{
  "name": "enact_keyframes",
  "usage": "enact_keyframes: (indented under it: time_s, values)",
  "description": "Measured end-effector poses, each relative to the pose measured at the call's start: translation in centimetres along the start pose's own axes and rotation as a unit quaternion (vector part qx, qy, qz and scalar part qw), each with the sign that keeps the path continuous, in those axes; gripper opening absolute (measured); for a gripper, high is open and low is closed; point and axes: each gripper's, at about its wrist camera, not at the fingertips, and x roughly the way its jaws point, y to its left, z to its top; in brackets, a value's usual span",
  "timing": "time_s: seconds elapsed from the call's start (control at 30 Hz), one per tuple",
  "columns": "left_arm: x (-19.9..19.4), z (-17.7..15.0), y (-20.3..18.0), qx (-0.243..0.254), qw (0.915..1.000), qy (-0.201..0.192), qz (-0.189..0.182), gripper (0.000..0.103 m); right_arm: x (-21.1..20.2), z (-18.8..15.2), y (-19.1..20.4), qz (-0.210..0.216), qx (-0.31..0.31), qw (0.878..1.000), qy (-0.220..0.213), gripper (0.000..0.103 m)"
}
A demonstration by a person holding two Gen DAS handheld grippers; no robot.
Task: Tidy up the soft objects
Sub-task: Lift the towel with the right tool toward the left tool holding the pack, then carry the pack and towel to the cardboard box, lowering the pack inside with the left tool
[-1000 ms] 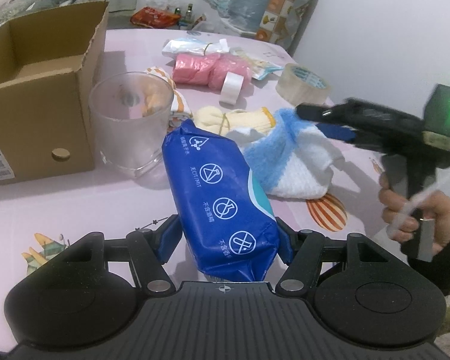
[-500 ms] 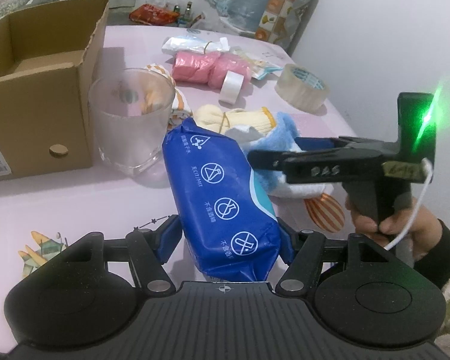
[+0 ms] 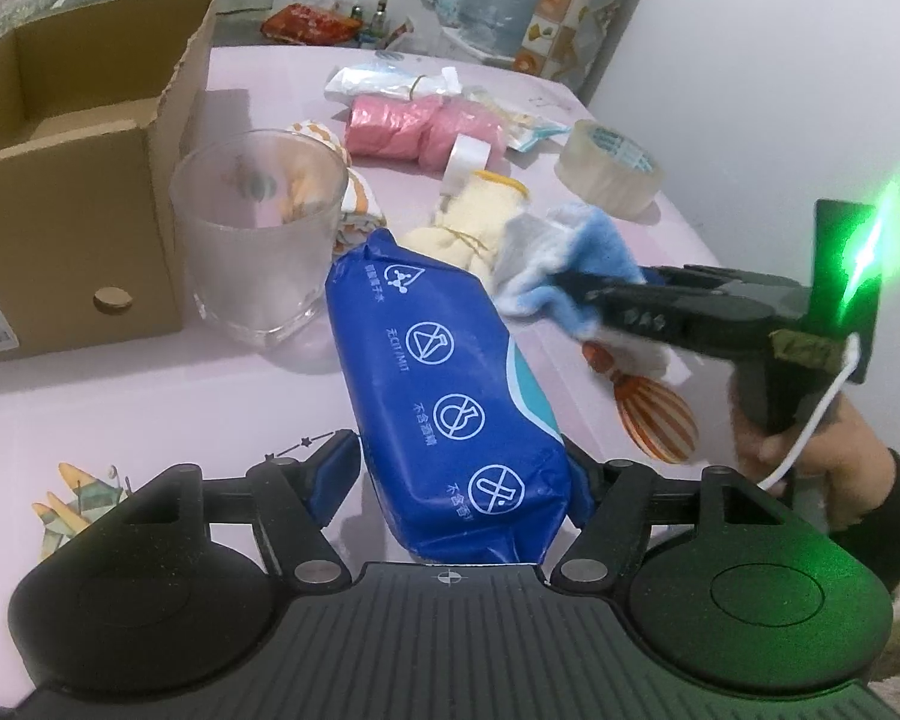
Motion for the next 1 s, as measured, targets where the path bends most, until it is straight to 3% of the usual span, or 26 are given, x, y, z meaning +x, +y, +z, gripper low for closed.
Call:
enact_keyframes:
  time_s: [0.1,0.23,0.4,0.6,0.8,1.0]
  values:
    - [0.1,0.1,-0.1,0.003,1.0000,0.001,0.003,0.068,-0.7,0.1,-1.8,0.020,0.052,0.998,0.002,0.062]
    - [0.2,0.3,-0.2,0.003,1.0000,0.002,0.005,0.068,-2.7,-0.4,-3.2,0.092,0.116,0.989,0.001,0.062]
    - [0.7,0.3,-0.4,0.006,0.9999,0.000,0.011,0.069,-2.9,-1.2,-2.3,0.202,0.165,0.965,0.039,0.062]
    - [0.9,0.3,-0.7,0.010,0.9996,-0.016,0.019,0.065,-0.6,-1.9,-0.8,0.272,0.193,0.939,0.081,0.062]
    - [0.4,0.2,-1.5,0.024,0.9989,-0.028,0.029,0.062,0.1,-2.4,-1.7,0.307,0.234,0.918,0.094,0.061]
    - [-1.9,0.0,-2.4,0.037,0.9977,-0.048,0.029,0.062,-2.4,-2.0,-1.2,0.309,0.231,0.919,0.078,0.061]
